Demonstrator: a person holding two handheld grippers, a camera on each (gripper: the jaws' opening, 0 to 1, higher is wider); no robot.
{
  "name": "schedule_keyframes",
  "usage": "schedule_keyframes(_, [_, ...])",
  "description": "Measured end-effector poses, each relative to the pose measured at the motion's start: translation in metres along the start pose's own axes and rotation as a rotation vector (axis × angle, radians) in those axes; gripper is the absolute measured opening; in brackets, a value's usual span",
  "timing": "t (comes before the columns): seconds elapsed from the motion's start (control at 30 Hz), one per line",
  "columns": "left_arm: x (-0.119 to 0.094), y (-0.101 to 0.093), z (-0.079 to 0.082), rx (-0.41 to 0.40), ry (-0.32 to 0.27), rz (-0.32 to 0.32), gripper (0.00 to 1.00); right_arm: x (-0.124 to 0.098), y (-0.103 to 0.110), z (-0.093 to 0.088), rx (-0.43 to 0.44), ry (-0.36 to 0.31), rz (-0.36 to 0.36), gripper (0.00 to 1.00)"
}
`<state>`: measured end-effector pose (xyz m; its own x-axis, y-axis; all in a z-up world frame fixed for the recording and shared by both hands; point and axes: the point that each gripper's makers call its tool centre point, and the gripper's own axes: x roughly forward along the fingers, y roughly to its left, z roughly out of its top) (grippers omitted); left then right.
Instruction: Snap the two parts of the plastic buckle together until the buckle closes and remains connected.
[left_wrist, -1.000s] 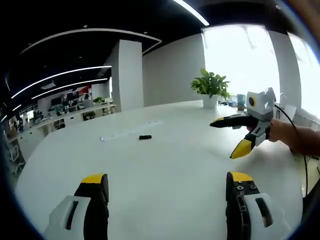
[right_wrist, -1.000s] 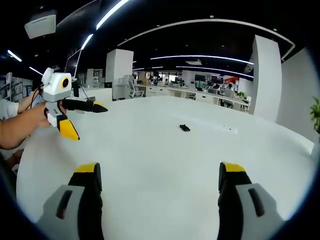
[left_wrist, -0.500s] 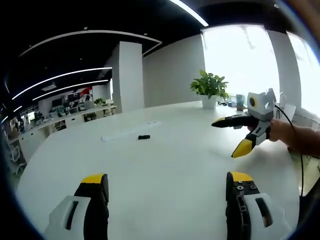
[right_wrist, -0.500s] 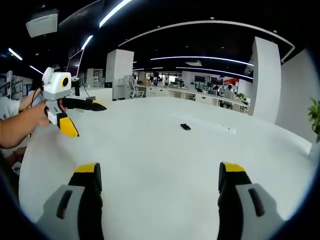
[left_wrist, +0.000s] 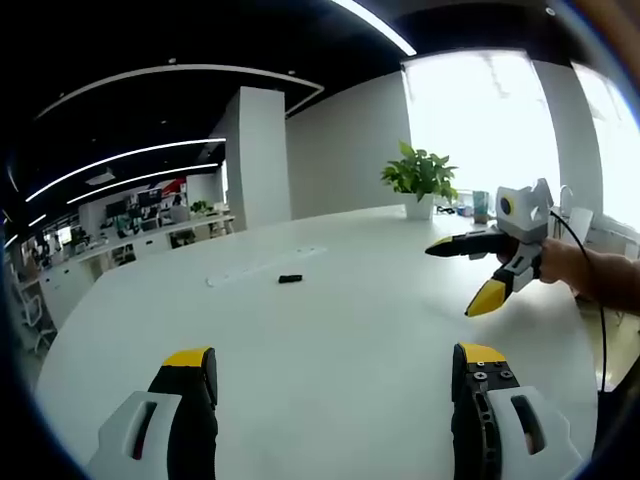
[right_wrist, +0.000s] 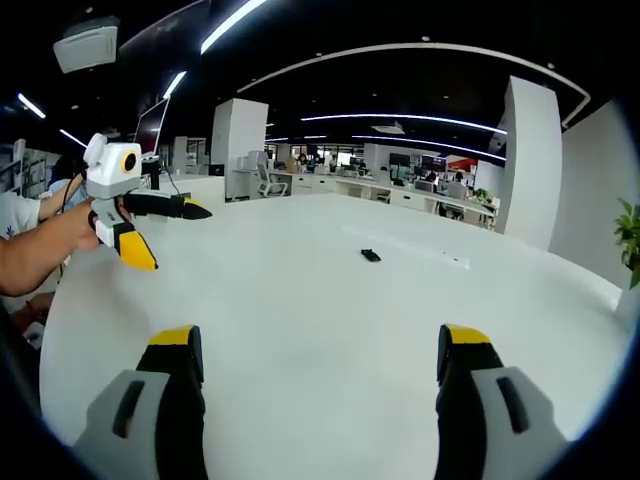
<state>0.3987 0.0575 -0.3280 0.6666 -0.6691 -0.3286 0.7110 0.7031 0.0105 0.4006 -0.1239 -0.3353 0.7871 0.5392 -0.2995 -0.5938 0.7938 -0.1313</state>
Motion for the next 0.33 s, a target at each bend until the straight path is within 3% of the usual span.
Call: schedule_keyframes(0.33, [-0.0032, -0.0045, -0.0032, 0.0, 0.006, -0.012, 0.99, -0.0029, 0.0049, 0.0014, -0.005, -0.003, 0.001, 0.98])
